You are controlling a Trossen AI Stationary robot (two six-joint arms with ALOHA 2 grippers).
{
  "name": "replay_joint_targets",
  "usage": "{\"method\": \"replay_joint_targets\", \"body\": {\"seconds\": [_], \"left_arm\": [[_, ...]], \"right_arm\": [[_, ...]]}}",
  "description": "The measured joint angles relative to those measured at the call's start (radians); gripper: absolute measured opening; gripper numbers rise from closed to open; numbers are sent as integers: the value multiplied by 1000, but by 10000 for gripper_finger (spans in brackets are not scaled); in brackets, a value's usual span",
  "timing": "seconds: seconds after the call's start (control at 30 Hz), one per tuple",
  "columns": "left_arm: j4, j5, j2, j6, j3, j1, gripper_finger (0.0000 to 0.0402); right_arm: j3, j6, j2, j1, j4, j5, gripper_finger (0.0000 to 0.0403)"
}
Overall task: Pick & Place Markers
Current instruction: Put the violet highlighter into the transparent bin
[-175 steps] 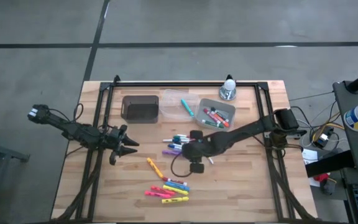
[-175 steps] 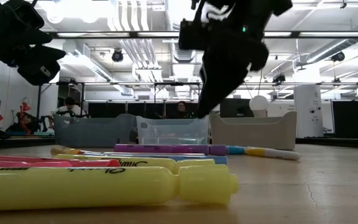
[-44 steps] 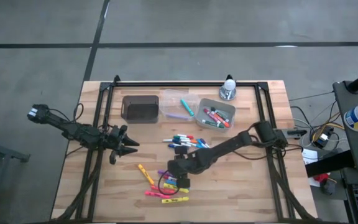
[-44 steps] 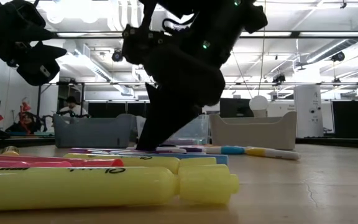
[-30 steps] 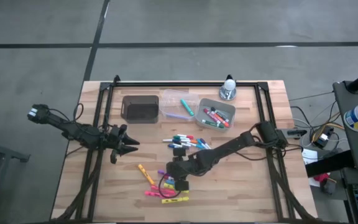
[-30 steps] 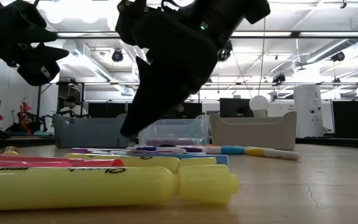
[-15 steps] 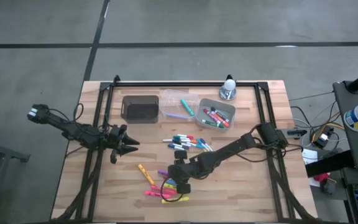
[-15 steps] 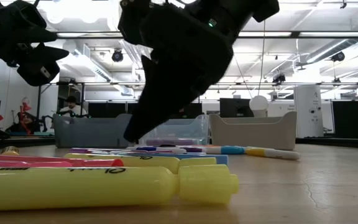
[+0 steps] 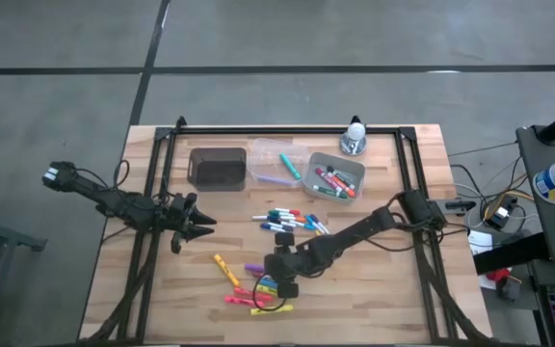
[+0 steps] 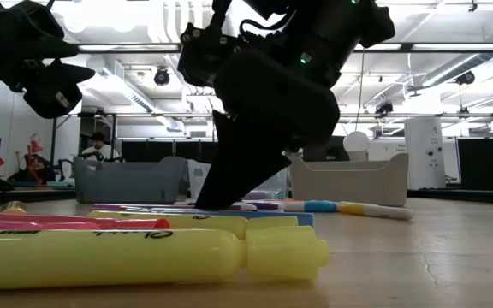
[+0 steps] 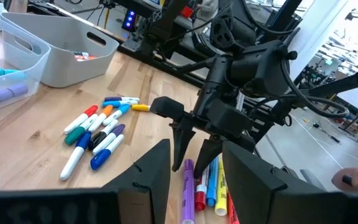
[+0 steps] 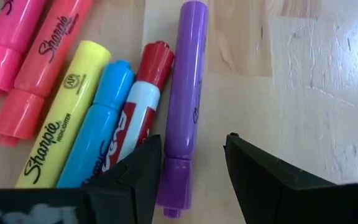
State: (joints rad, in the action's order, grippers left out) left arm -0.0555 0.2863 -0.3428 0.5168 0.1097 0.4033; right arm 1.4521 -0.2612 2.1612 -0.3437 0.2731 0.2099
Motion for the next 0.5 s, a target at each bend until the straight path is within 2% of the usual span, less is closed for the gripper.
{"method": "replay_joint_targets", "body": {"seconds": [0.3, 0.5], "left_arm": [[0, 0, 0, 6, 0, 0, 140], [0, 0, 0, 7, 0, 0, 140]], "right_arm": [[-31, -2, -1, 49, 3, -14, 166], [-47, 15, -4, 72, -7, -46, 115]]}}
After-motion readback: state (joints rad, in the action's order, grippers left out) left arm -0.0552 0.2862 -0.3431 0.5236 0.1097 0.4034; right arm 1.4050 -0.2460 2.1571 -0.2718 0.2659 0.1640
